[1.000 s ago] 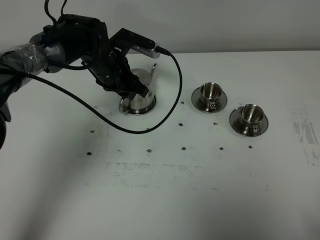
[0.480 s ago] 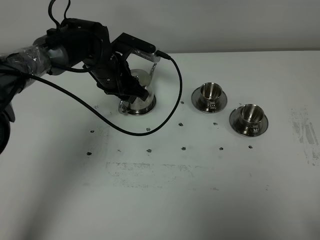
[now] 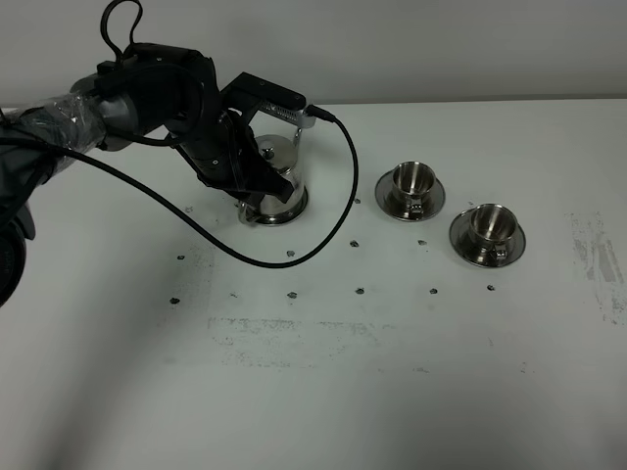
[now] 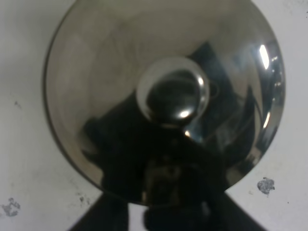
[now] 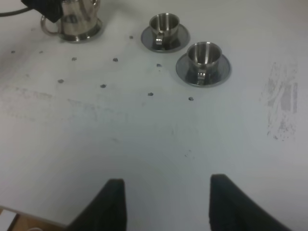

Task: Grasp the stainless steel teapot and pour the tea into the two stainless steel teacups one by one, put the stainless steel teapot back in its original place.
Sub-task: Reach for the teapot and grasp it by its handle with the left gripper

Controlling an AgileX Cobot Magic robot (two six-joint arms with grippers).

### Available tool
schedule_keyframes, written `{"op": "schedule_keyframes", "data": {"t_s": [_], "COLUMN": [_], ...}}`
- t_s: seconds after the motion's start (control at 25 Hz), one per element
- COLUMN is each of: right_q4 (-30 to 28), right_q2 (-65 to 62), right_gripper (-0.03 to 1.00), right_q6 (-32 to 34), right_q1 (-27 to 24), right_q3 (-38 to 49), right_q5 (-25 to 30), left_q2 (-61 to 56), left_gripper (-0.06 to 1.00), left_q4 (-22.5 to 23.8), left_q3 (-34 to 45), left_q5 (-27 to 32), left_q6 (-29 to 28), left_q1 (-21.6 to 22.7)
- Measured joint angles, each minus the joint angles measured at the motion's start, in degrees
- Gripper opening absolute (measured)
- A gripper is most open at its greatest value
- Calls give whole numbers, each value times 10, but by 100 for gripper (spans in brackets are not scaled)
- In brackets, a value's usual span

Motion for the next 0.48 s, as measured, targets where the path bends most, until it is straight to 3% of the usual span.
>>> {"op": "schedule_keyframes", "data": {"t_s": [0.04, 0.48], "right_q4": [0, 0], "right_q2": [0, 0], "right_gripper": [39, 39], "right_q6": [0, 0], "right_q1": [0, 0], "right_q3": [0, 0], "right_q5": [0, 0], "left_q2": [0, 0], "left_gripper": [24, 24], "left_q4": [0, 0], "left_q3": [0, 0], "left_q5": [0, 0], "left_q6": [0, 25], "left_q1": [0, 0]}}
